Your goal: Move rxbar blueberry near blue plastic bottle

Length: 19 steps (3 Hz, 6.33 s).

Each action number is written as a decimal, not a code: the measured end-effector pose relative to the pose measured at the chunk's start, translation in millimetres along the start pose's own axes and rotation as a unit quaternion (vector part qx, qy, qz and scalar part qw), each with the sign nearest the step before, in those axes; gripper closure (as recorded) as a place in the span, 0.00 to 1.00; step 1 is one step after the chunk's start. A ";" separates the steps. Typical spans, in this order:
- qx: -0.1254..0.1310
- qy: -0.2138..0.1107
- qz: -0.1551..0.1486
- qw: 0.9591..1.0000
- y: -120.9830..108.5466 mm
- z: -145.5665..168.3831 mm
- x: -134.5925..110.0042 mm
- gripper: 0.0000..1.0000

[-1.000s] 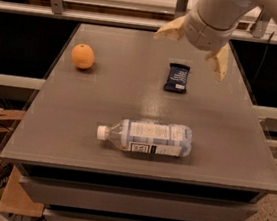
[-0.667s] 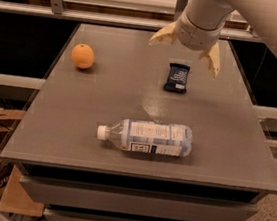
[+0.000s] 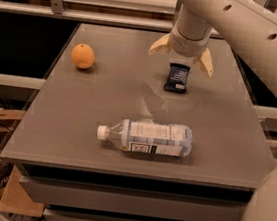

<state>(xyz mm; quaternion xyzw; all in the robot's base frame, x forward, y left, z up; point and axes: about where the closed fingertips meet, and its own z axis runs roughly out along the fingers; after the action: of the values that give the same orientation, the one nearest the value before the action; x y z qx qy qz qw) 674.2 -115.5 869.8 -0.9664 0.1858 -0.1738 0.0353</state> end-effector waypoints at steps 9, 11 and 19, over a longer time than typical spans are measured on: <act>-0.037 -0.072 0.040 0.996 -8.0 -36.7 -63.5 1.00; -0.022 -0.110 0.056 0.992 -12.5 -60.5 -82.5 1.00; 0.002 -0.185 -0.160 0.970 -150.1 -43.8 -212.8 0.00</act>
Offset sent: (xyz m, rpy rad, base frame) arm 0.0303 -0.0059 -0.0698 -0.0207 0.0938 -0.0396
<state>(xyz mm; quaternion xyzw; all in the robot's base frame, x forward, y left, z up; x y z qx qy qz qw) 525.7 102.8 862.1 -0.9989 0.0186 0.0044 0.0427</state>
